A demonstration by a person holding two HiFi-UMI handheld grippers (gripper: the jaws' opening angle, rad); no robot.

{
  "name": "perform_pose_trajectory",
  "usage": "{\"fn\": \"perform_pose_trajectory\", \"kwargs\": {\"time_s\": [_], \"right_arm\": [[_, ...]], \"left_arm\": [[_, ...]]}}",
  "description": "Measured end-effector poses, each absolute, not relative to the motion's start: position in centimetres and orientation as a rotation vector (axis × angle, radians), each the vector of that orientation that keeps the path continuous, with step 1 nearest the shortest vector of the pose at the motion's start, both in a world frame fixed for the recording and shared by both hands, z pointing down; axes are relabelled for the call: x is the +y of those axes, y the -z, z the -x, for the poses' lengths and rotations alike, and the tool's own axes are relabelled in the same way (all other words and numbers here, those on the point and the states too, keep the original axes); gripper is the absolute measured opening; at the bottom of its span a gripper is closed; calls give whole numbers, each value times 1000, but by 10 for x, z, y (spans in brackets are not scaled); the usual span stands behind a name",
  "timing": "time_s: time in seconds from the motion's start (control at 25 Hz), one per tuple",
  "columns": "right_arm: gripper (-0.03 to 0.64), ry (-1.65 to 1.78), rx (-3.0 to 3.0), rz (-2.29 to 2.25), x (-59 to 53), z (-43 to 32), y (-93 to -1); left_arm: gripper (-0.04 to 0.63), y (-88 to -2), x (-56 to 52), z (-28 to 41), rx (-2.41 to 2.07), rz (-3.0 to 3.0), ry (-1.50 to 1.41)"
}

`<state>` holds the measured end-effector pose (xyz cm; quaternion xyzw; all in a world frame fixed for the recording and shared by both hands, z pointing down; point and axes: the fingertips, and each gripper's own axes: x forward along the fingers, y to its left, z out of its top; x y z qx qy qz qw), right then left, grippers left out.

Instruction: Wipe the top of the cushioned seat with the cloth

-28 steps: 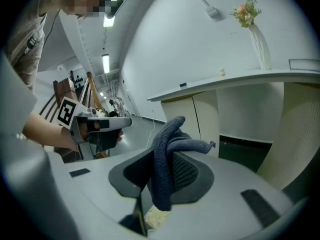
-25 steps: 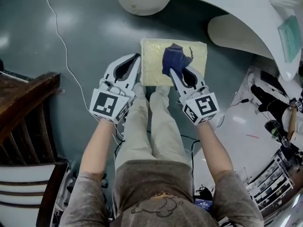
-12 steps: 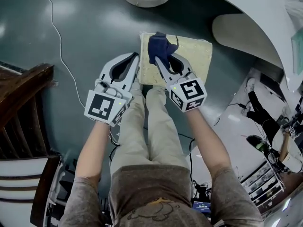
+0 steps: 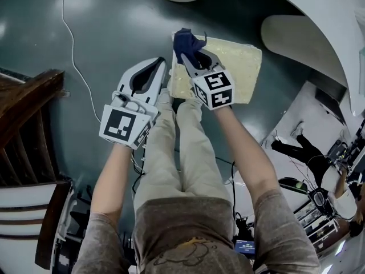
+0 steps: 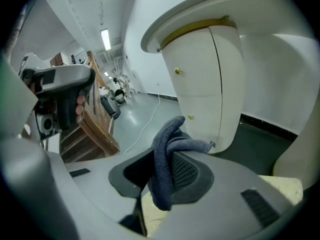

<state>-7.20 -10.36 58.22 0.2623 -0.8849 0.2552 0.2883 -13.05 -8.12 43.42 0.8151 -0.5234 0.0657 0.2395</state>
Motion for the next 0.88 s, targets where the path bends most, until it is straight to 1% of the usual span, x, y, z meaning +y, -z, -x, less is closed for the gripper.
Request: {"fn": "perform_pose_trajectory", "kwargs": {"time_s": [0.28, 0.88], "right_arm": [[100, -682, -2258, -679, -102, 66, -624], [103, -712, -2217, -679, -108, 53, -643]], "left_arm": [[17, -437, -81, 131, -1435, -2216, -195], [17, -448, -89, 118, -1373, -2225, -207]]}}
